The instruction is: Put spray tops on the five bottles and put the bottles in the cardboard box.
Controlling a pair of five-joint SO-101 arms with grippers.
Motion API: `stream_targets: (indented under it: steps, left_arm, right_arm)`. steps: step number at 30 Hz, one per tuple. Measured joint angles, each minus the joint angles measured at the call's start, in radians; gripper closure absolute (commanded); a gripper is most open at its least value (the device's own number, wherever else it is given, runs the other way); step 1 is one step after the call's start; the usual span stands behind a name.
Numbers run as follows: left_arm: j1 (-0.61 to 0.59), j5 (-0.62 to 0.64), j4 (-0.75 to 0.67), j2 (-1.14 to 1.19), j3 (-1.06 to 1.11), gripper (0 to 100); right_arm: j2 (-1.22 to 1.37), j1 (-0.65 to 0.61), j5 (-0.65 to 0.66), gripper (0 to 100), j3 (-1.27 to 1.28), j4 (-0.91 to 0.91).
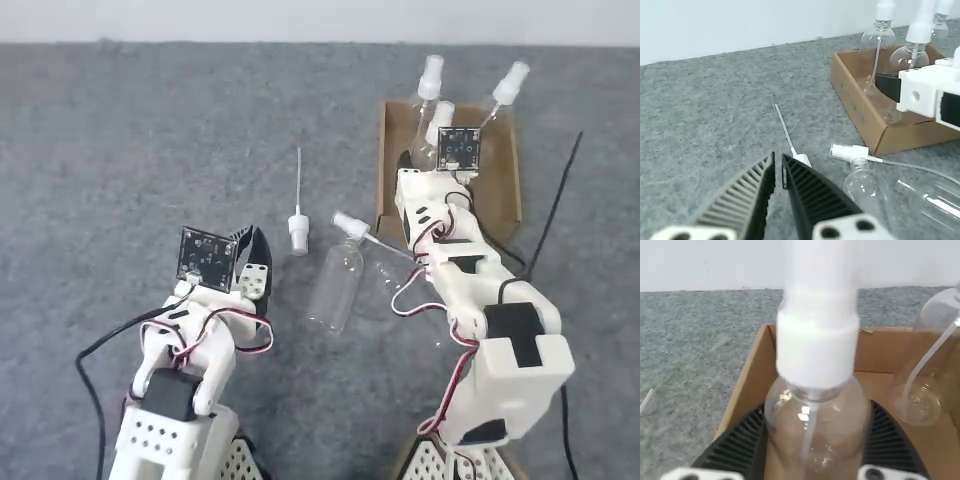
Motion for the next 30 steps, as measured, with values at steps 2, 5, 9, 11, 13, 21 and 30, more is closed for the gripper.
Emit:
stream_targets:
  steps: [2,5,9,11,13,21,30]
  left_arm:
    - [0.0,0.0,0.0,0.0,0.0,99]
    - [0.0,0.0,0.0,0.0,0.0,99]
    - [0.0,0.0,0.0,0.0,0.0,99]
    - [0.0,0.0,0.0,0.0,0.0,99]
    - [0.0,0.0,0.0,0.0,0.0,99]
    - [0.0,0.0,0.0,0.0,0.0,99]
    - [0.0,0.0,0.0,0.0,0.0,99]
  right_arm:
    - [0.0,0.0,0.0,78.5,0.0,0.0]
    - [0.0,0.0,0.0,78.5,0.0,0.0]
    - [-0.031,0.0,0.0,78.5,0.002,0.0]
    - [-0.058,0.002,0.0,78.4,0.002,0.003]
    - [-0.081,0.002,0.0,78.4,0.002,0.023]
    - [-0.114,0.0,0.0,78.4,0.002,0.048]
    - [-0.324,0.0,0.0,78.8,0.002,0.19]
